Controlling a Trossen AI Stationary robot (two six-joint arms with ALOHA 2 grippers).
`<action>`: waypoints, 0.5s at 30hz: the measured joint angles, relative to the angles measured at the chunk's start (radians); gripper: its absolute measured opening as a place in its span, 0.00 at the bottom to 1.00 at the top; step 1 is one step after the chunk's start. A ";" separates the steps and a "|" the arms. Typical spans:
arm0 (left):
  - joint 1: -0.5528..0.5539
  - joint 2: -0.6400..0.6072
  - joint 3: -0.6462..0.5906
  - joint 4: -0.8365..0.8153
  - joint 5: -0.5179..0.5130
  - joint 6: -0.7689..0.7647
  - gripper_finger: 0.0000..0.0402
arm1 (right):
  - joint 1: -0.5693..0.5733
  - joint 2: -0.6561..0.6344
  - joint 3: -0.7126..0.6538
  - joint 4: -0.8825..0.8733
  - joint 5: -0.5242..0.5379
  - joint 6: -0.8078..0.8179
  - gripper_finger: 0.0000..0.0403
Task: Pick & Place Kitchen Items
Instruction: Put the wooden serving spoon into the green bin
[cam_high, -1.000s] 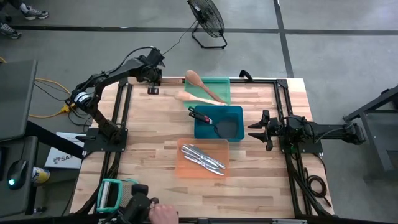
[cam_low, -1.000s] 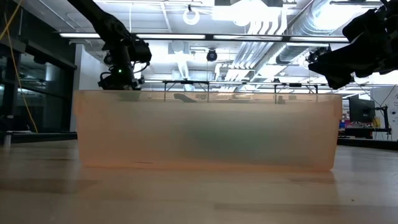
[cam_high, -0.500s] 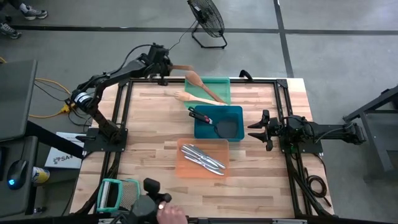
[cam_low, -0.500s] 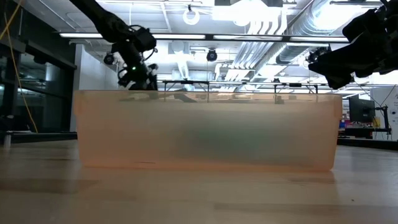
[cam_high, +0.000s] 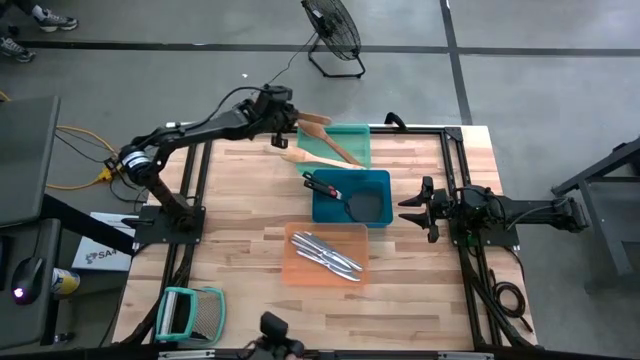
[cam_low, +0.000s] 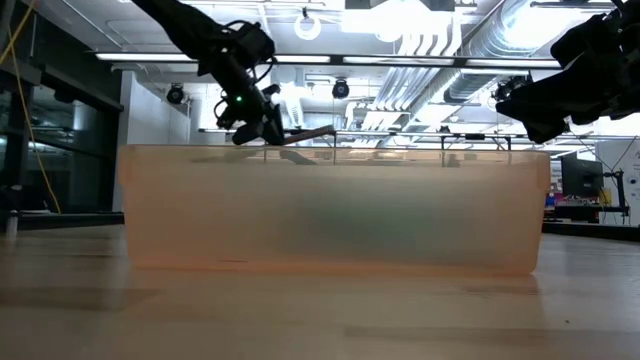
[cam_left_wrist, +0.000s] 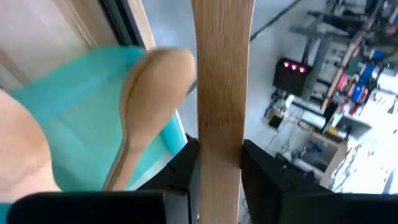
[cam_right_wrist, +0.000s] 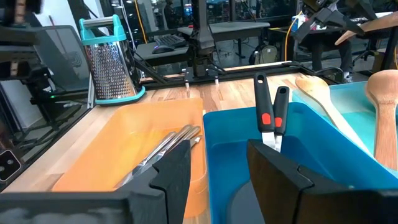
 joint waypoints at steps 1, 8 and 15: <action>-0.015 0.005 0.000 0.011 -0.011 0.012 0.20 | 0.000 0.000 0.000 0.000 0.000 0.000 0.37; -0.125 0.096 0.001 0.151 -0.055 0.026 0.20 | 0.000 0.000 0.000 0.000 0.000 0.000 0.37; -0.218 0.221 0.091 0.201 -0.144 0.044 0.20 | 0.000 0.000 0.000 0.000 0.000 0.000 0.37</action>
